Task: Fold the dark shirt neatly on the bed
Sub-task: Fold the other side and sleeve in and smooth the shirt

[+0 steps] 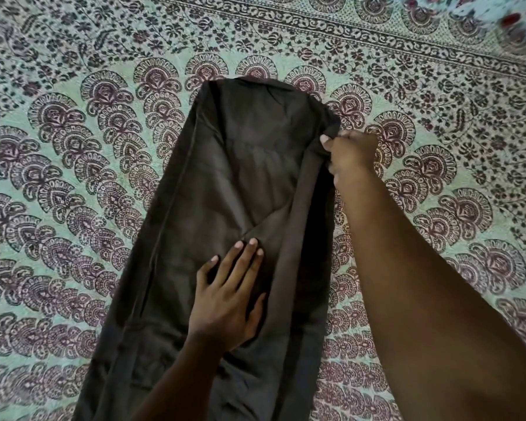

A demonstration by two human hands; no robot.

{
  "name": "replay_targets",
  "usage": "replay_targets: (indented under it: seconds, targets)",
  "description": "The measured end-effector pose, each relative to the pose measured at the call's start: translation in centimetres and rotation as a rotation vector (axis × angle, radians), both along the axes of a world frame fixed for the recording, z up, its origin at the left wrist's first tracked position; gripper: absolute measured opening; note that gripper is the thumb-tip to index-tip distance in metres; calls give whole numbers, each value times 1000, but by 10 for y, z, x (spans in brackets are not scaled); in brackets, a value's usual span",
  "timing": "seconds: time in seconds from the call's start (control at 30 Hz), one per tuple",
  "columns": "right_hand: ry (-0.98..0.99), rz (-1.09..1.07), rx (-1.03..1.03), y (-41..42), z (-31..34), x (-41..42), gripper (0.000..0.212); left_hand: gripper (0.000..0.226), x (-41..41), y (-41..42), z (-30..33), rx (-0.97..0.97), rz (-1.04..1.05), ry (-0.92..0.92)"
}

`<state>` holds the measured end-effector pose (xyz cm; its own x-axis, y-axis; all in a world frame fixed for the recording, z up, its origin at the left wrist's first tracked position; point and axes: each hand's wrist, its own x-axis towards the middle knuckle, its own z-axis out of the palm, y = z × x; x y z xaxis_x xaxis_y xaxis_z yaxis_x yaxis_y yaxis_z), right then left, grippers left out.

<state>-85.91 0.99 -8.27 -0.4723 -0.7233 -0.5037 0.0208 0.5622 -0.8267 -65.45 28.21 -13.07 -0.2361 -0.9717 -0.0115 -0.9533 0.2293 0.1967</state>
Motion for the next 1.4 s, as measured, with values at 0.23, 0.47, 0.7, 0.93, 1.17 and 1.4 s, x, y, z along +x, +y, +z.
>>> replay_targets:
  seconds: [0.23,0.47,0.7,0.93,1.17,1.4]
  targets:
    - [-147,-151,-55,-1,-8,-22,34,75,0,-1,1,15,-1,15]
    - [-204,-265,-171,-1,-10,-35,32,76,0,-1,3,32,9,22]
    - [10,-35,-5,10,5,-38,39,62,-3,-5,17,33,39,154]
    - [16,10,-81,13,-6,-36,23,40,-58,-135,53,215,283,489]
    - [113,41,-96,18,-15,-27,17,1,-74,-202,49,462,587,654]
    - [313,78,-108,12,-6,-19,17,26,-76,-205,56,460,450,505]
